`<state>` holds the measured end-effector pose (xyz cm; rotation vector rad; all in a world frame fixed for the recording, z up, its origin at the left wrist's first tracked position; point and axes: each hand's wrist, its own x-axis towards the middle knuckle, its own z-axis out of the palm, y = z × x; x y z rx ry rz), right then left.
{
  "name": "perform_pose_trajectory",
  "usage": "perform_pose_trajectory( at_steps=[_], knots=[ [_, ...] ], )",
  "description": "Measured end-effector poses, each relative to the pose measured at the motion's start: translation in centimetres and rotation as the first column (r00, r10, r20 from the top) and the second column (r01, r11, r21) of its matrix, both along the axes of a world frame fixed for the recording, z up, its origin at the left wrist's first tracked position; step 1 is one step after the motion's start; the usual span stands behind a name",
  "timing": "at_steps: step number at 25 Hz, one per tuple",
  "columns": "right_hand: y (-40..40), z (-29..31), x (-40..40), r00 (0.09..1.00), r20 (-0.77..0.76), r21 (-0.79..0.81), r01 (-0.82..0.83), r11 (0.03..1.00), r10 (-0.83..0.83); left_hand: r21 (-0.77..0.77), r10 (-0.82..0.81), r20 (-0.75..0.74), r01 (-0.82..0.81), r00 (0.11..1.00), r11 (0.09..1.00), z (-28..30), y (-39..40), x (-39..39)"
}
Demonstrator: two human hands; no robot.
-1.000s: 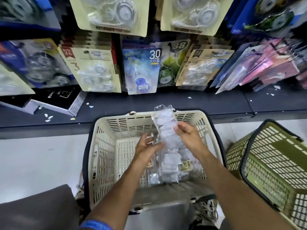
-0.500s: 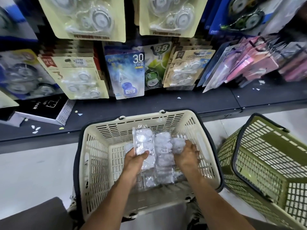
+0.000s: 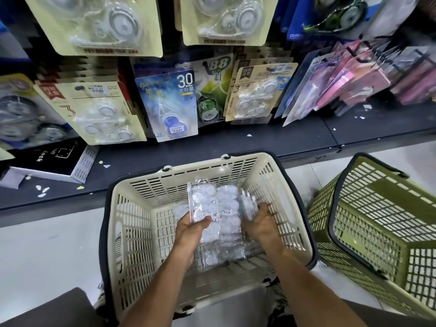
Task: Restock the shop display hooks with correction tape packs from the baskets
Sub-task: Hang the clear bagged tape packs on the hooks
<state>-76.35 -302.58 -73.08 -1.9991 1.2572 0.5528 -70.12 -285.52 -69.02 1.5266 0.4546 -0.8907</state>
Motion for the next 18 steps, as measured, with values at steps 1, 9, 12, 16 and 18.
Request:
perform_pose_trajectory(
  at_steps=[1, 9, 12, 16, 18],
  knots=[
    [-0.3, 0.3, 0.0, 0.998, 0.013, 0.057, 0.053, 0.997, -0.053, -0.002, -0.011, -0.008, 0.011, 1.0, 1.0, -0.2, 0.0, -0.2],
    [-1.8, 5.0, -1.0, 0.955, 0.212, 0.098, 0.193, 0.976, -0.21, 0.0, -0.031, 0.13, 0.031, 0.991, 1.0, 2.7, -0.3, 0.1],
    [-1.8, 9.3, -0.8, 0.862, 0.373, 0.178, 0.297, 0.938, -0.344, 0.022, -0.029, 0.184, 0.025, 0.982, 0.999, 5.0, -0.4, -0.7],
    [-1.1, 17.7, -0.3, 0.644, 0.528, 0.471, 0.32, 0.822, -0.553, -0.041, -0.052, 0.287, 0.067, 0.957, 0.997, 9.2, -1.0, -1.2],
    [-0.7, 22.3, 0.2, 0.545, 0.615, 0.515, 0.27, 0.814, -0.57, -0.119, -0.035, 0.383, 0.087, 0.923, 0.989, 12.7, -2.1, -0.5]
  ],
)
